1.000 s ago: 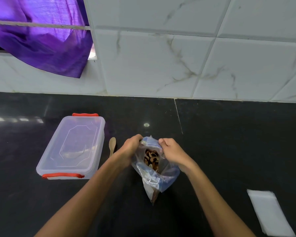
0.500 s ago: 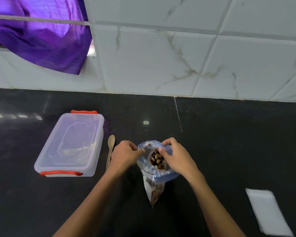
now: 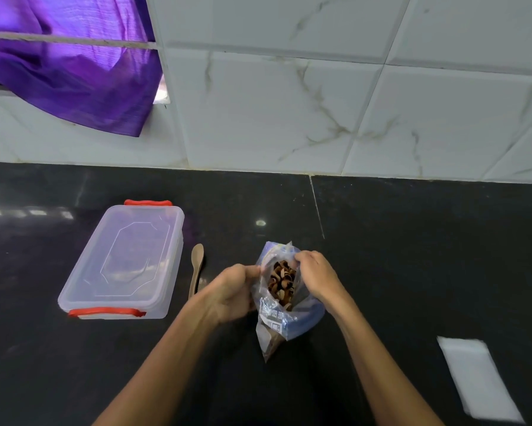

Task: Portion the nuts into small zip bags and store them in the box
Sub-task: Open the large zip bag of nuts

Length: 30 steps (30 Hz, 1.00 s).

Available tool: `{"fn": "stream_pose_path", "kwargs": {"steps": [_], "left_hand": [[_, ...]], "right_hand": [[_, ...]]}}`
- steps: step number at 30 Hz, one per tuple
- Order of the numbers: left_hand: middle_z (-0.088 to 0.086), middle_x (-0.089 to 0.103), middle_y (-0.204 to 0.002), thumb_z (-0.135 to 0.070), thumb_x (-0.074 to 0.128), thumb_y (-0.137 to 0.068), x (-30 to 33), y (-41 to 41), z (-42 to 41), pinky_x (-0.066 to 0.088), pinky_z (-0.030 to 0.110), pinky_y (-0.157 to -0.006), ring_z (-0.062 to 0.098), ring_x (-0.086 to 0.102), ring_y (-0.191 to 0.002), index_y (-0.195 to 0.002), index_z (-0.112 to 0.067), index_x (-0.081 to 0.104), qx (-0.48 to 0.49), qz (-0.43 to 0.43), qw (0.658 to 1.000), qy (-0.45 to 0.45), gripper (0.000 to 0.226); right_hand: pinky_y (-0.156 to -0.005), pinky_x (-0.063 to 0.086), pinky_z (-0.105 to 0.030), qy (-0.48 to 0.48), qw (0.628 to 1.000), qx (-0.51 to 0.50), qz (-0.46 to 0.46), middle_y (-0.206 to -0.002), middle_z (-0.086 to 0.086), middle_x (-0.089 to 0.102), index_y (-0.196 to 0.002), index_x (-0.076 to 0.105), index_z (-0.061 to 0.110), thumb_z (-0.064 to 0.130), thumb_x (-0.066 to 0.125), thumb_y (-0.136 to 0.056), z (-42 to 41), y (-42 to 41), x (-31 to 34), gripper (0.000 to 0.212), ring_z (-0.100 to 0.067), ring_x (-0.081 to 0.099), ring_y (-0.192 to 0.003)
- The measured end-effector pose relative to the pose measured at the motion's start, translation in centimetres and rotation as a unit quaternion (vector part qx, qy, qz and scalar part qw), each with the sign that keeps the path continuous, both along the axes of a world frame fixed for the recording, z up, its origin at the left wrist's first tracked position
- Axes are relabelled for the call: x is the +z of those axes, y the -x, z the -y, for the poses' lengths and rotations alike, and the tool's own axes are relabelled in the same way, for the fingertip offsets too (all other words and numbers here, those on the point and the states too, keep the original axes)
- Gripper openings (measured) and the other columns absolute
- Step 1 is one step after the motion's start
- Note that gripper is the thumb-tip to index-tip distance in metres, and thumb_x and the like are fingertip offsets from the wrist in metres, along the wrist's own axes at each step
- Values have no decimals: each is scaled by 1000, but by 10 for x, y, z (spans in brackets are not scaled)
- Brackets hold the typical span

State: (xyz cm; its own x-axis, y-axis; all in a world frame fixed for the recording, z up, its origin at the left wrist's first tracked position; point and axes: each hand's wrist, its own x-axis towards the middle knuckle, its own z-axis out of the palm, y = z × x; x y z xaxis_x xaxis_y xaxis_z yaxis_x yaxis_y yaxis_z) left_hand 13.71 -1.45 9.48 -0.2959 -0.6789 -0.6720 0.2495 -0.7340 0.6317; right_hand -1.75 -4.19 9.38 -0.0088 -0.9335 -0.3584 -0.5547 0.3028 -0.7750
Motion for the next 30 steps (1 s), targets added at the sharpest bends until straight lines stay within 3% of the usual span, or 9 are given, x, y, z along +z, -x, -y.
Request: {"fn": "stream_pose_path", "kwargs": {"steps": [4, 6, 9, 11, 16, 18, 25, 28, 30], "left_hand": [[6, 60, -61, -32, 33, -91, 2, 12, 2, 42, 29, -61, 18, 55, -61, -65, -11, 51, 49, 57, 997, 8, 38], [6, 63, -73, -43, 33, -93, 4, 15, 5, 47, 32, -68, 17, 59, -69, -73, -14, 57, -15, 195, 977, 81, 43], [5, 58, -104, -63, 43, -87, -8, 8, 13, 49, 38, -87, 20, 58, -94, -103, -11, 58, -64, 419, 880, 214, 56], [0, 52, -112, -52, 51, -91, -11, 5, 18, 48, 34, -88, 16, 55, -99, -115, -13, 51, -57, 462, 822, 327, 46], [4, 59, -85, -27, 37, -102, -15, 6, 24, 43, 34, -66, 22, 57, -76, -79, -12, 51, -85, 576, 706, 403, 30], [3, 60, -79, -26, 39, -102, -18, 5, 24, 43, 32, -64, 21, 58, -72, -76, -13, 52, -84, 582, 715, 378, 31], [-4, 55, -67, -36, 43, -100, -13, 2, 22, 40, 20, -60, 7, 51, -64, -88, -7, 62, 0, 373, 883, 286, 36], [8, 53, -128, -58, 52, -88, -10, -8, 18, 45, 38, -98, 26, 52, -118, -128, -12, 50, -28, 446, 871, 204, 60], [10, 46, -130, -60, 56, -85, -5, -15, 9, 44, 41, -95, 29, 51, -118, -121, -8, 48, -48, 536, 829, 155, 63]], "right_hand": [[-75, 39, -36, -13, 999, 33, 6, -76, -3, 51, -64, 46, 17, 19, 37, -93, -1, -3, -5, 31, -17, 51, -78], [-68, 35, -31, -2, 999, 36, -11, -72, 0, 49, -67, 50, 19, 22, 33, -97, 1, -2, -7, 34, -12, 48, -72], [-65, 37, -28, 17, 998, 52, -35, -73, 0, 51, -74, 54, 17, 25, 31, -99, 3, 0, -7, 35, -12, 50, -73], [-65, 37, -28, 23, 997, 67, -42, -72, 1, 50, -73, 53, 15, 24, 32, -99, 5, 0, -6, 34, -12, 50, -72], [-73, 44, -28, 93, 983, 87, -134, -96, 2, 56, -98, 58, 17, 36, 44, -97, 5, -1, -8, 24, -11, 57, -86], [-72, 44, -25, 96, 978, 73, -169, -100, 4, 59, -106, 58, 20, 42, 50, -94, 1, 2, -5, 26, -12, 58, -89], [-70, 44, -26, 12, 990, 81, -112, -82, 3, 59, -91, 60, 19, 28, 40, -101, 2, 1, -3, 23, -11, 57, -82], [-78, 48, -32, -5, 999, 32, -40, -87, 0, 60, -98, 61, 15, 33, 38, -101, -4, 3, 0, 29, -15, 59, -88], [-75, 46, -30, -14, 997, 17, -80, -99, 0, 60, -113, 57, 15, 45, 41, -98, -14, 8, 4, 37, -15, 58, -95]]}}
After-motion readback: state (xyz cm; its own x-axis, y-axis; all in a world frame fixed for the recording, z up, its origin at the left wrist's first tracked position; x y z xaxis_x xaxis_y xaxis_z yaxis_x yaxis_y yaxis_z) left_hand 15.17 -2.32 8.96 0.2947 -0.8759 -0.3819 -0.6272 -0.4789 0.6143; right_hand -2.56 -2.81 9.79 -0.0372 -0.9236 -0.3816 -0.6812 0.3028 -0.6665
